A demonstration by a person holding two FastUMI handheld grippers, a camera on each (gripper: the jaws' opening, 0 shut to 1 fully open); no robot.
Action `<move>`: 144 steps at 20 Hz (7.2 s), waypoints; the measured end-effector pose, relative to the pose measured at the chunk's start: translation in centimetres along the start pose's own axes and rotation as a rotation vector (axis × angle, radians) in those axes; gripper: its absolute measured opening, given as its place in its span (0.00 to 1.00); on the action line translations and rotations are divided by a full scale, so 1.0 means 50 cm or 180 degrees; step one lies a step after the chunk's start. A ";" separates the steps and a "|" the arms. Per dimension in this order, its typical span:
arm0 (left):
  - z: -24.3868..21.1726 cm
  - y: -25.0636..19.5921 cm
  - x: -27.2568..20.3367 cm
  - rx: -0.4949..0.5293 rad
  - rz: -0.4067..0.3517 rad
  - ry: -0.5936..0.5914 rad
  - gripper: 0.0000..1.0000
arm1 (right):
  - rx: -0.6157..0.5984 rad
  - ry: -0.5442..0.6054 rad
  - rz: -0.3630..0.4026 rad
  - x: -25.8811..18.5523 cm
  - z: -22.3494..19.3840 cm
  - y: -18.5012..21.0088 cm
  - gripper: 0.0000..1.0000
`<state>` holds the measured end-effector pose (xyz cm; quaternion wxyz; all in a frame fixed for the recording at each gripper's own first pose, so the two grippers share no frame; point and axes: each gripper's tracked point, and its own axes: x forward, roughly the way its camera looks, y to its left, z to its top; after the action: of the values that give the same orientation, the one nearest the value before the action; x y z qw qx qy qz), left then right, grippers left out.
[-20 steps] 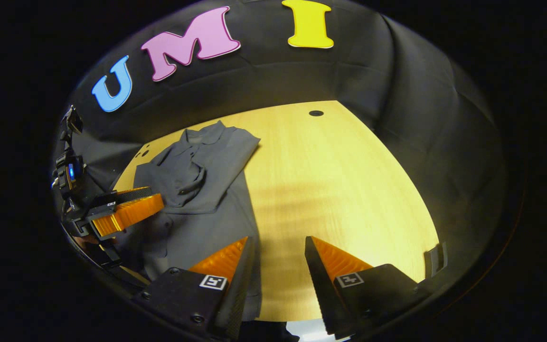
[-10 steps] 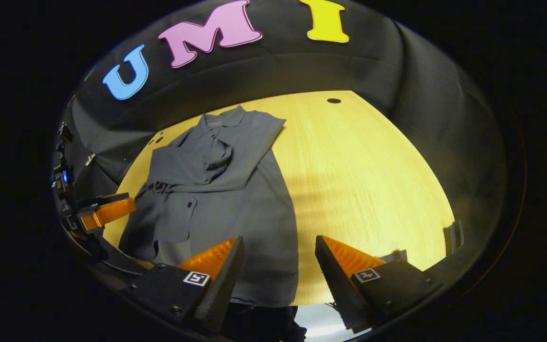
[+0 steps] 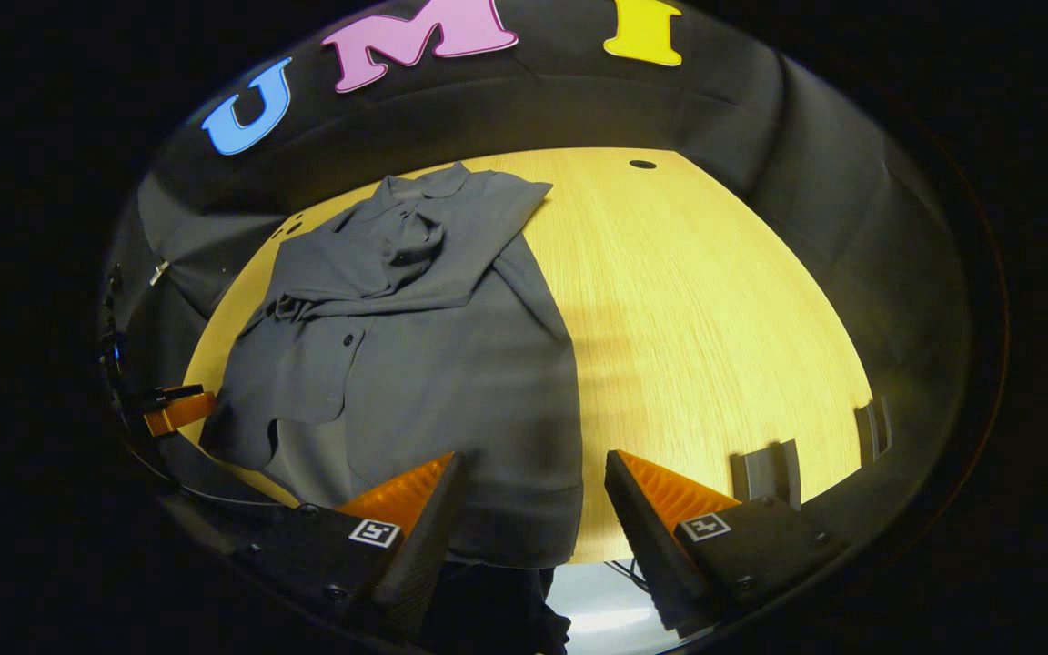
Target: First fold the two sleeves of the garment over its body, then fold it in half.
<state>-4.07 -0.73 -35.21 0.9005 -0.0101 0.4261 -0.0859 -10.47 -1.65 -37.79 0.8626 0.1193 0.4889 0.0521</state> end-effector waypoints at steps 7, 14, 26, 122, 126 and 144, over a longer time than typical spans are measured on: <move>-0.059 0.054 0.036 -0.0101 0.0297 0.0285 0.96 | -0.0074 0.0126 -0.0038 0.036 -0.023 0.007 0.95; -0.077 0.057 0.049 0.0040 0.0369 0.0413 0.99 | -0.0234 0.0281 -0.0097 0.057 -0.048 0.002 0.95; -0.032 0.032 0.072 0.0384 0.0174 0.0421 0.06 | -0.0432 0.0271 0.0291 0.068 -0.034 0.075 0.06; 0.655 -0.004 0.090 0.0487 0.0369 -0.1521 0.98 | -0.0317 -0.1654 0.0350 0.093 0.793 0.114 0.95; 0.617 -0.032 0.001 0.0485 0.0272 -0.1645 0.98 | -0.0487 -0.1835 0.0466 0.006 0.767 0.141 0.97; 0.346 -0.072 -0.183 0.0005 0.0384 -0.1496 0.98 | -0.0797 -0.1494 0.1080 -0.096 0.538 0.198 0.98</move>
<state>3.04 -3.71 -16.86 0.9785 -0.0036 0.2045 -0.0276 10.31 2.78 -17.97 0.9388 0.1008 0.2394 0.2261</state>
